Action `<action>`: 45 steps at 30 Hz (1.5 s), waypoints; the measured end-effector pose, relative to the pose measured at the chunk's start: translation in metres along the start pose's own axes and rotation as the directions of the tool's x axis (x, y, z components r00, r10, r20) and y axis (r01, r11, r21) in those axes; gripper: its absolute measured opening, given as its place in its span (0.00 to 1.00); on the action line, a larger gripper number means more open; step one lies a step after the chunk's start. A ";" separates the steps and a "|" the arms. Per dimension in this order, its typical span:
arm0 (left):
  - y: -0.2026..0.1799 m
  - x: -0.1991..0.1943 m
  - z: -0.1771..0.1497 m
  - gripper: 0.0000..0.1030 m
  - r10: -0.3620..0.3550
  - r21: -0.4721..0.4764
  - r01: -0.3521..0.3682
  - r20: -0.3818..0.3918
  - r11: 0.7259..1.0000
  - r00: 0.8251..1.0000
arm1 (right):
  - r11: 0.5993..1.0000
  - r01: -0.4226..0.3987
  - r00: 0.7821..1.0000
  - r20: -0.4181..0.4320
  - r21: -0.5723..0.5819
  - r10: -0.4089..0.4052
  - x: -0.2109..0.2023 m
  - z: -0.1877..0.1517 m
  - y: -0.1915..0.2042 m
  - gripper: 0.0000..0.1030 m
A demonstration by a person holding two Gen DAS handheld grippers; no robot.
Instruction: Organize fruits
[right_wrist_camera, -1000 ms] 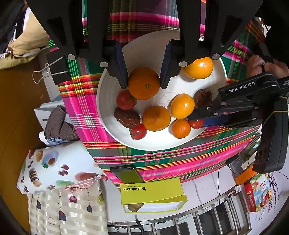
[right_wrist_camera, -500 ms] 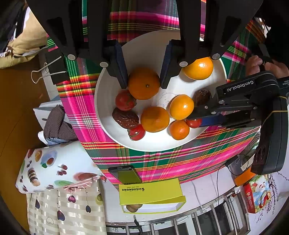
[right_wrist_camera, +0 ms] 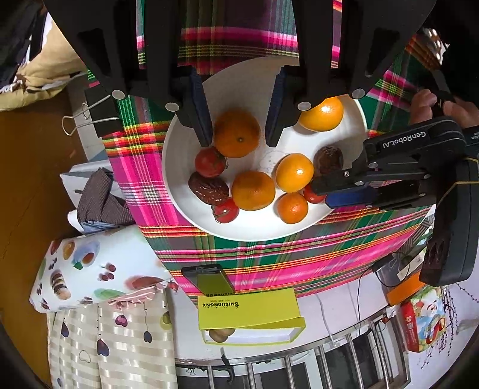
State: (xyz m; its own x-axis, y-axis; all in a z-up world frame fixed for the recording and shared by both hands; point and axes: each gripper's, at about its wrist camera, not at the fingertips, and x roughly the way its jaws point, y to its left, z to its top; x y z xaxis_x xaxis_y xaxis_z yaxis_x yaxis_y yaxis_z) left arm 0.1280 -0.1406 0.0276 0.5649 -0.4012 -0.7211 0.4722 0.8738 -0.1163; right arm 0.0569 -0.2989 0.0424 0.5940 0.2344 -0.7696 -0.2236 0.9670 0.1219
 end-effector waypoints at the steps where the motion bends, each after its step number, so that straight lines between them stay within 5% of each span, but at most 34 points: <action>1: 0.000 -0.002 -0.001 0.43 0.001 -0.001 -0.001 0.003 1.000 1.000 | 1.000 0.000 1.000 0.002 -0.001 0.000 -0.001 0.000 0.001 0.37; 26: -0.015 -0.059 -0.046 0.43 0.046 -0.020 -0.045 0.032 0.999 0.998 | 1.000 0.015 0.999 0.038 -0.022 -0.014 -0.043 -0.029 0.018 0.37; 45: -0.011 -0.045 -0.078 0.43 0.086 -0.042 -0.087 -0.039 0.995 0.996 | 0.999 0.035 0.999 -0.039 -0.030 -0.036 -0.027 -0.058 0.018 0.37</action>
State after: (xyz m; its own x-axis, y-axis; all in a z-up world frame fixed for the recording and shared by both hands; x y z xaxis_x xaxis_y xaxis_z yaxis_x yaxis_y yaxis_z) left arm 0.0448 -0.1109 0.0082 0.5764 -0.3138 -0.7545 0.3921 0.9163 -0.0815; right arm -0.0078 -0.2938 0.0297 0.5708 0.1955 -0.7975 -0.2256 0.9712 0.0765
